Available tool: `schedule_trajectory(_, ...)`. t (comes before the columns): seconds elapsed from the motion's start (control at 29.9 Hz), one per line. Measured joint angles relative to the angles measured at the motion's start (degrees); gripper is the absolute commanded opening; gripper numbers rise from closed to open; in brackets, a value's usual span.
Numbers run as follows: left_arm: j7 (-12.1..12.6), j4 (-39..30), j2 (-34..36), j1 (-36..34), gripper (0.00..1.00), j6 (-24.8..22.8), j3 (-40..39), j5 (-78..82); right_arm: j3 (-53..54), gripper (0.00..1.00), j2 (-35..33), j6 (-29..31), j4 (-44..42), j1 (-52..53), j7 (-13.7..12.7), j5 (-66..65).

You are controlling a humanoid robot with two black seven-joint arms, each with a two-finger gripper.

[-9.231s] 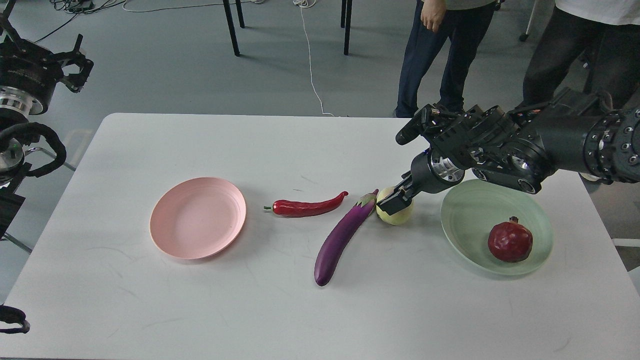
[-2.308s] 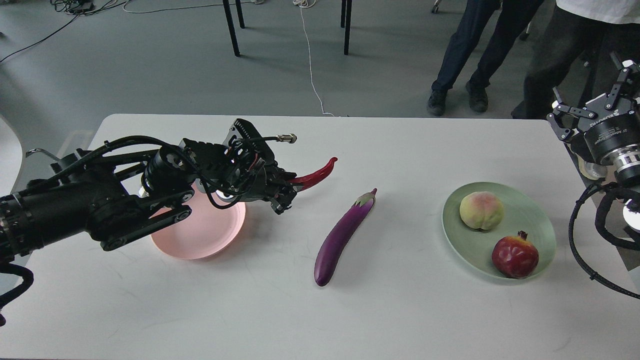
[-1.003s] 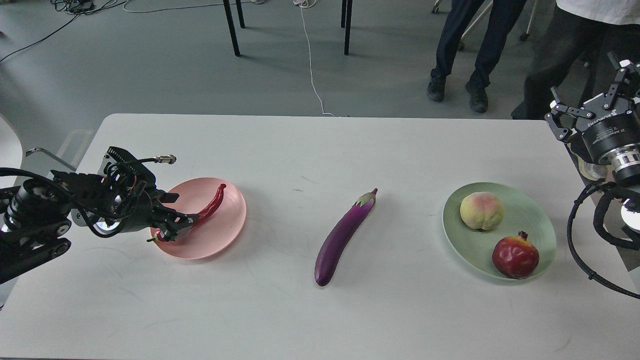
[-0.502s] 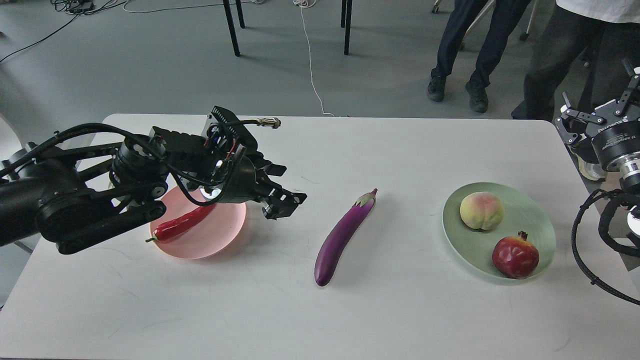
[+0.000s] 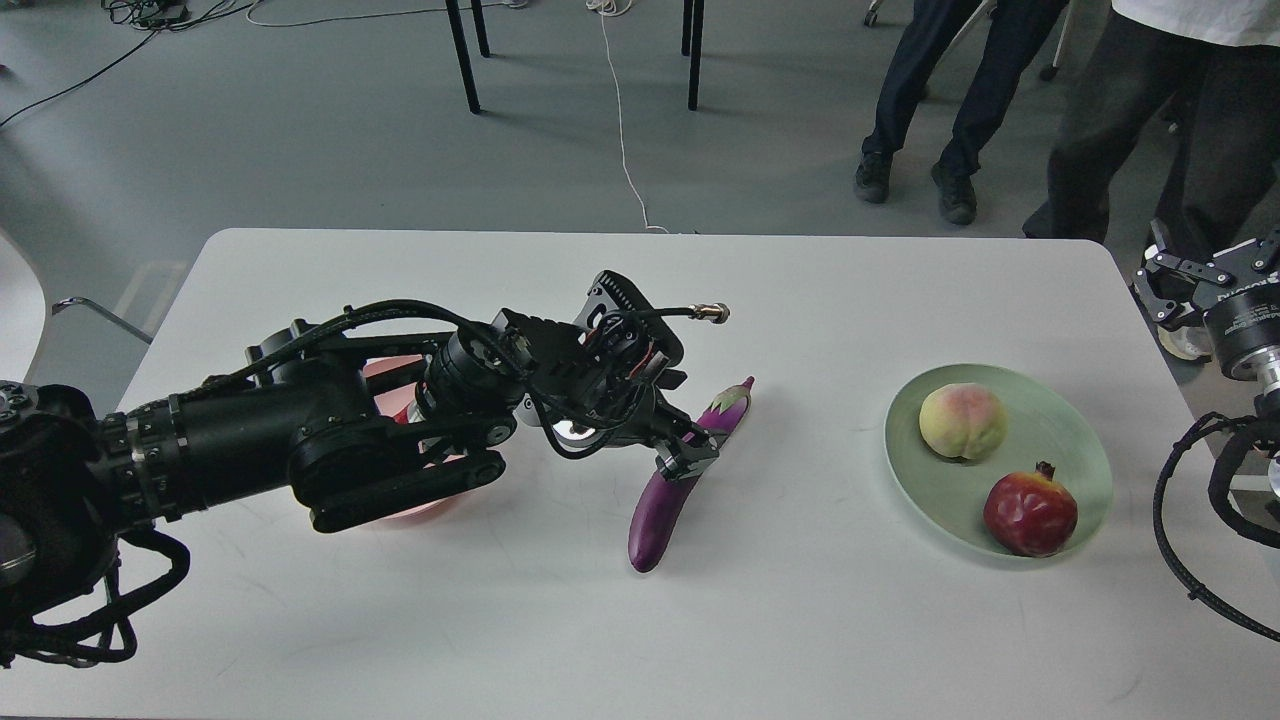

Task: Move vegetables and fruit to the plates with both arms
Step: 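Move the left gripper to the purple eggplant and grasp it, then carry the eggplant onto the pink plate with the left gripper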

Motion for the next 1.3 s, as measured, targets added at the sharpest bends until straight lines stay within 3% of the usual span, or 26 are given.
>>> schedule_trajectory(0.77,0.2,4.2,-3.4,2.6,0.68,0.0,5.9,2.1,0.3,0.99,0.0,0.0,-1.1,0.2,0.0,-0.1)
schedule_trajectory(0.87,0.1,4.2,-3.4,2.8,0.63,0.0,5.9,2.1,0.3,0.99,0.0,0.0,-1.3,0.3,0.0,-0.1)
schedule_trajectory(1.07,-0.1,4.2,-3.3,3.6,0.28,0.0,5.9,2.1,0.4,0.99,0.0,0.0,-1.5,0.4,0.0,-0.1)
schedule_trajectory(1.3,-0.3,4.0,-3.2,3.1,0.21,0.0,5.9,2.1,0.4,0.99,0.0,0.0,-1.6,0.4,0.0,-0.1)
